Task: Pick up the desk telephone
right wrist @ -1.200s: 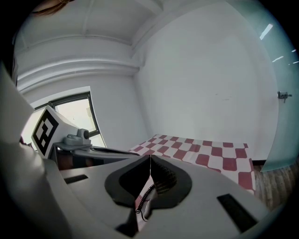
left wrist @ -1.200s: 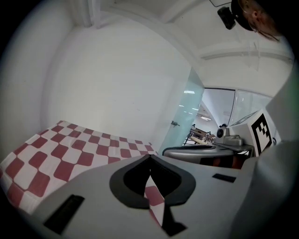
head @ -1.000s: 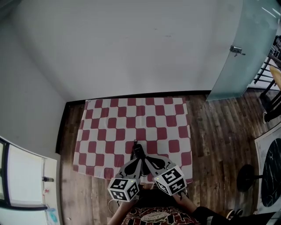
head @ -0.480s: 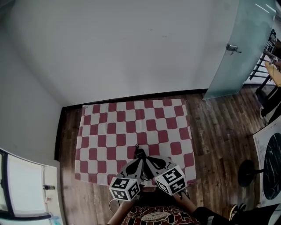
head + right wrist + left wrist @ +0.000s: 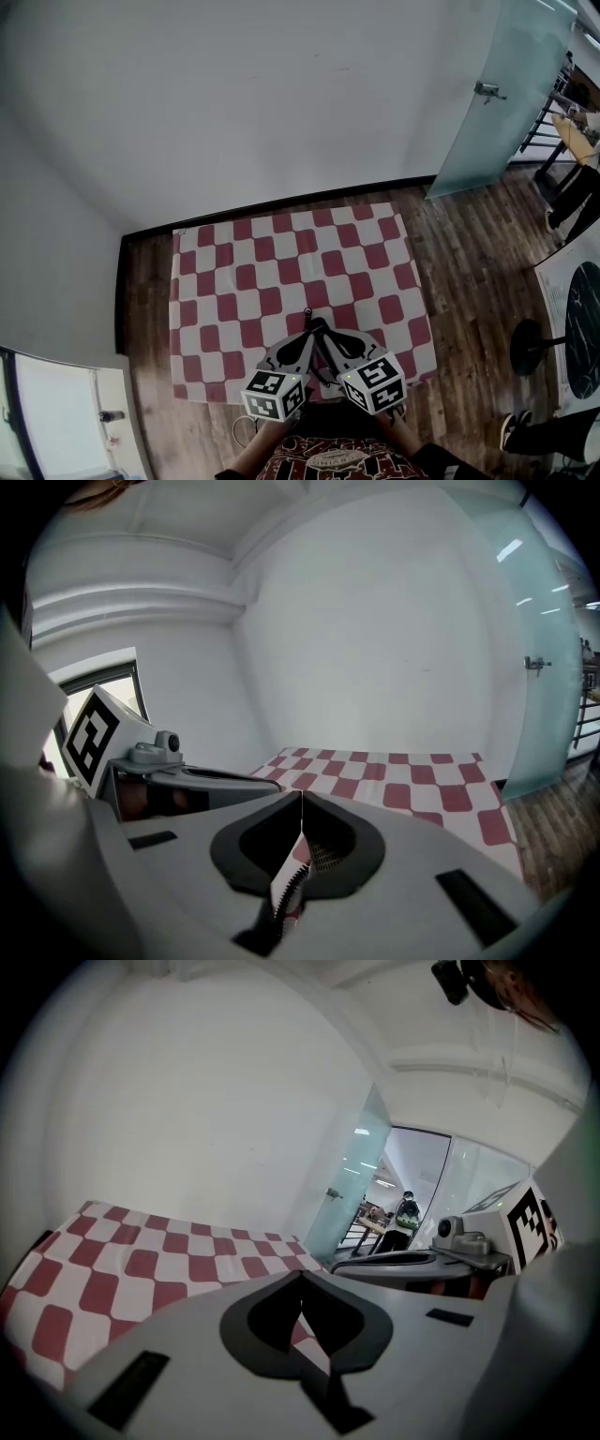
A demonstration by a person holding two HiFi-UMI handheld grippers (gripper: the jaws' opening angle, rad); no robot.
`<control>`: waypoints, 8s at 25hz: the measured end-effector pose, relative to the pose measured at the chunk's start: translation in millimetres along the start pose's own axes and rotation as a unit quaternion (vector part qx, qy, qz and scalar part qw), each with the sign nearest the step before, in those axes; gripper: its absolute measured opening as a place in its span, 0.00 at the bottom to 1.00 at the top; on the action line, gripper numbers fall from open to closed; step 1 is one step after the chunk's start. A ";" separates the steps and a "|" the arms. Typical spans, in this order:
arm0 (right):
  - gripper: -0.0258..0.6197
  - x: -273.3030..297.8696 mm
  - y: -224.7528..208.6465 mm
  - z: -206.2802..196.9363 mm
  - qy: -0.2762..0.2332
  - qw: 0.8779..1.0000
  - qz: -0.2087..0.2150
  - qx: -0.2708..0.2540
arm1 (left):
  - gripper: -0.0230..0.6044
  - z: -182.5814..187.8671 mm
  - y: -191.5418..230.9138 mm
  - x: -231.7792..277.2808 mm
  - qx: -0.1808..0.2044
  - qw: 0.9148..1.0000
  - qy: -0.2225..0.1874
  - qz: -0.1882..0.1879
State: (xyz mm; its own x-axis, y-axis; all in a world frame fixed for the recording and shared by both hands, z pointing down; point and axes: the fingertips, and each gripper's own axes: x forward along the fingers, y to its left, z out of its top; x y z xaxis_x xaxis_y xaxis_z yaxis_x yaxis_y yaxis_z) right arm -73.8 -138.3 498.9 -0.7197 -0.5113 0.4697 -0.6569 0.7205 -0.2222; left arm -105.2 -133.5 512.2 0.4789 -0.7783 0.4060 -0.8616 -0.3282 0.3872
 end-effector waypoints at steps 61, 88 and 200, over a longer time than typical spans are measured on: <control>0.07 61.0 -22.8 -120.2 0.191 0.980 -0.050 0.007 | 0.05 -114.7 47.2 29.9 -0.052 0.982 0.176 -0.033; 0.09 54.8 -16.8 -119.4 0.190 0.981 -0.047 -0.015 | 0.05 -121.2 43.2 30.9 -0.058 0.980 0.185 -0.044; 0.47 72.4 -31.7 -171.0 0.307 0.951 -0.026 0.024 | 0.05 -130.8 65.8 27.0 -0.085 0.981 0.175 -0.007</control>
State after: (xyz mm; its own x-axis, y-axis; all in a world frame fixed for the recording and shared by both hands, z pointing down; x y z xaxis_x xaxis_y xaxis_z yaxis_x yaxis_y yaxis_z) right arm -66.6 -118.1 686.0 -0.4284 -0.1655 0.8883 -0.7090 0.6710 -0.2169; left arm -127.0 -106.2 656.9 0.5441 -0.5333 0.6478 -0.8287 -0.2206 0.5144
